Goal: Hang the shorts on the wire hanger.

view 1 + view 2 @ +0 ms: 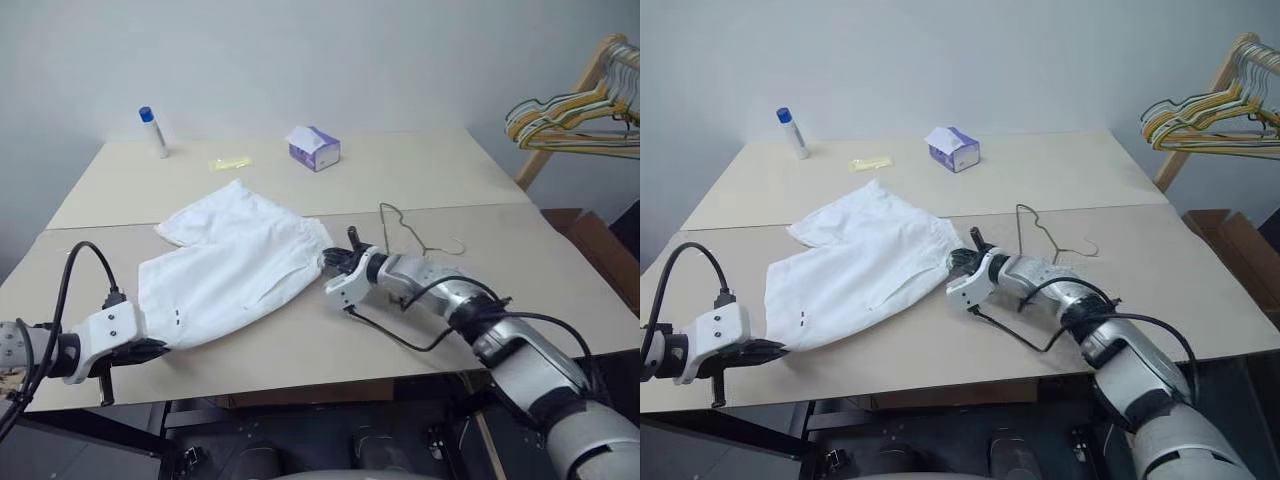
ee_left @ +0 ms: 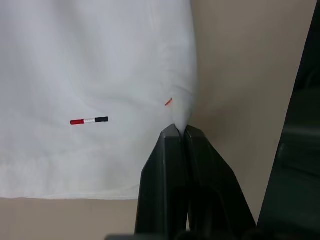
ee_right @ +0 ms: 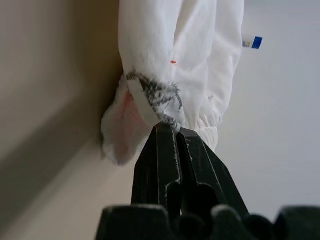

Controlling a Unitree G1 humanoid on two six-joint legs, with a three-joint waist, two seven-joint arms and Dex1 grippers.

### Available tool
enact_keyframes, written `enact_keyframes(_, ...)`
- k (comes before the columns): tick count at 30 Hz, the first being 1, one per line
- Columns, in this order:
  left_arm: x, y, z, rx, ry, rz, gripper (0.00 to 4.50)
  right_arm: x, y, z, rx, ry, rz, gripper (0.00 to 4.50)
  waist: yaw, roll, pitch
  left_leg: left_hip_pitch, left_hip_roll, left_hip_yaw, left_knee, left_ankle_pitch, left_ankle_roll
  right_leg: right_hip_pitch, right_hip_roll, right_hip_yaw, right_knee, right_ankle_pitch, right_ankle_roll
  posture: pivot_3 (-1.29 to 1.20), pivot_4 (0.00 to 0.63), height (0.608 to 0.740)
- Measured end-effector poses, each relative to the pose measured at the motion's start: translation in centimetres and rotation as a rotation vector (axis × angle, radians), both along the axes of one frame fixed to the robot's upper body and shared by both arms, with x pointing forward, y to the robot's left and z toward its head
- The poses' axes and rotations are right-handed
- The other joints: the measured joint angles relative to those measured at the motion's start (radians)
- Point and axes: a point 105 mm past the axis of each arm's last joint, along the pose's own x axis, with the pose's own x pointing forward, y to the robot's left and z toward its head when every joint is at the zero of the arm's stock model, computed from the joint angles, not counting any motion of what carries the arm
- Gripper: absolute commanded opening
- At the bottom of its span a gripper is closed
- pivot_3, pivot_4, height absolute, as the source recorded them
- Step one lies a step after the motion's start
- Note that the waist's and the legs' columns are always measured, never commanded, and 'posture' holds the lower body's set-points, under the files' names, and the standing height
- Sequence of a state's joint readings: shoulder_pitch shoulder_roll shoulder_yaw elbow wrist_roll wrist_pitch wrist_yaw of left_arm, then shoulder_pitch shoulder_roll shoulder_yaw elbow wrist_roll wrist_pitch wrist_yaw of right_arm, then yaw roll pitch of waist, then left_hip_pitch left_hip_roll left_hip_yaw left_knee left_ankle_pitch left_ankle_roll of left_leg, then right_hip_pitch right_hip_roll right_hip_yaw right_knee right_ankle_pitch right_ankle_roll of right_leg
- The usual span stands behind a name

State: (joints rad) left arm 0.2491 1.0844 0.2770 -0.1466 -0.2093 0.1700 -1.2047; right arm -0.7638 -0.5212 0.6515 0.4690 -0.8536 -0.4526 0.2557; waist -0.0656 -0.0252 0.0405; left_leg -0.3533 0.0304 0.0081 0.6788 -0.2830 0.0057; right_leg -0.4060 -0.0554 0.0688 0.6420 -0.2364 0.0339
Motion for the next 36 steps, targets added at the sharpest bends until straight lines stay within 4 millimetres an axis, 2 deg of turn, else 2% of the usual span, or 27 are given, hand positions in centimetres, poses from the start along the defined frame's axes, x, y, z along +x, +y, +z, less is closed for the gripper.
enact_keyframes(4,0.0,0.0,0.1,-0.003,0.0,-0.015,0.0,-3.2,-2.2,0.5,-0.017,0.145,-0.037,0.02,-0.001,0.0,0.0,0.0,0.0,0.0,0.0,0.0,0.0,0.001,0.0,0.0,0.0,0.0,0.0,-0.01,0.0,0.74)
enact_keyframes(6,-0.2,-0.1,0.0,-0.005,0.013,-0.03,0.0,-5.4,-3.1,0.1,-0.038,0.279,-0.065,0.02,-0.001,0.0,0.0,0.001,0.001,0.0,0.0,0.0,0.0,0.002,0.001,0.0,0.0,0.0,0.0,-0.02,0.0,0.74)
enact_keyframes(8,-0.4,-0.2,0.0,-0.005,0.026,-0.049,0.0,-7.7,-3.5,-0.5,-0.049,0.436,-0.082,0.02,-0.003,-0.001,0.0,0.002,0.001,0.0,0.0,0.0,0.0,0.002,0.002,0.0,0.0,-0.001,0.0,-0.03,0.0,0.74)
enact_keyframes(11,-0.8,-0.2,0.2,0.001,0.057,-0.085,0.0,-10.7,-3.1,-0.8,-0.032,0.657,-0.071,0.02,-0.007,0.0,0.0,0.003,0.002,0.001,0.0,0.0,0.0,0.002,0.002,0.0,0.001,-0.002,0.001,-0.04,0.0,0.74)
enact_keyframes(14,-1.4,-0.3,0.2,-0.006,0.103,-0.119,0.0,-12.0,-2.7,-0.4,-0.015,0.788,-0.068,0.02,-0.005,-0.001,0.0,0.003,0.002,0.001,0.0,0.0,0.0,0.002,0.002,0.0,0.001,-0.003,0.003,-0.05,0.0,0.74)
enact_keyframes(23,-4.9,0.9,0.0,0.056,0.283,-0.203,0.0,-13.7,-3.4,-1.2,-0.015,1.01,-0.103,0.02,-0.004,-0.001,0.0,0.002,0.002,0.002,0.0,0.0,0.0,0.001,0.001,0.0,0.0,-0.004,0.002,-0.04,0.0,0.74)
enact_keyframes(26,-4.9,1.3,0.1,0.103,0.267,-0.226,0.0,-13.5,-3.5,-1.1,-0.001,1.005,-0.115,0.02,-0.002,-0.001,0.0,0.002,0.002,0.002,0.0,0.0,0.0,0.001,0.002,0.0,0.001,-0.005,0.003,-0.03,0.0,0.74)
enact_keyframes(30,-2.0,0.6,1.1,0.078,0.102,-0.201,0.0,-12.0,-2.8,0.4,0.112,1.019,-0.142,0.02,0.005,-0.001,0.0,0.002,0.002,0.002,0.001,0.0,0.0,0.002,0.002,-0.001,0.001,-0.005,0.003,-0.01,0.0,0.74)
enact_keyframes(34,2.9,-1.3,2.4,0.033,-0.094,-0.153,0.0,-8.5,-2.3,4.1,0.257,0.997,-0.189,0.02,0.02,-0.002,0.0,0.002,0.002,0.001,0.001,0.0,0.0,0.001,0.003,-0.001,0.001,-0.002,-0.001,-0.02,0.0,0.74)
enact_keyframes(35,4.5,-1.4,2.5,0.024,-0.127,-0.114,0.0,-7.5,-2.2,4.5,0.294,0.996,-0.217,0.02,0.021,-0.002,0.0,0.002,0.002,0.001,0.001,0.0,0.0,0.002,0.003,-0.001,0.001,-0.002,-0.001,-0.02,0.0,0.74)
enact_keyframes(36,7.0,-1.5,2.9,0.003,-0.201,-0.037,0.0,-5.5,-1.9,5.2,0.359,0.984,-0.261,0.02,0.025,-0.001,0.0,0.003,0.0,0.0,0.002,0.0,0.0,0.002,0.002,-0.001,0.004,-0.001,-0.001,-0.03,0.0,0.74)
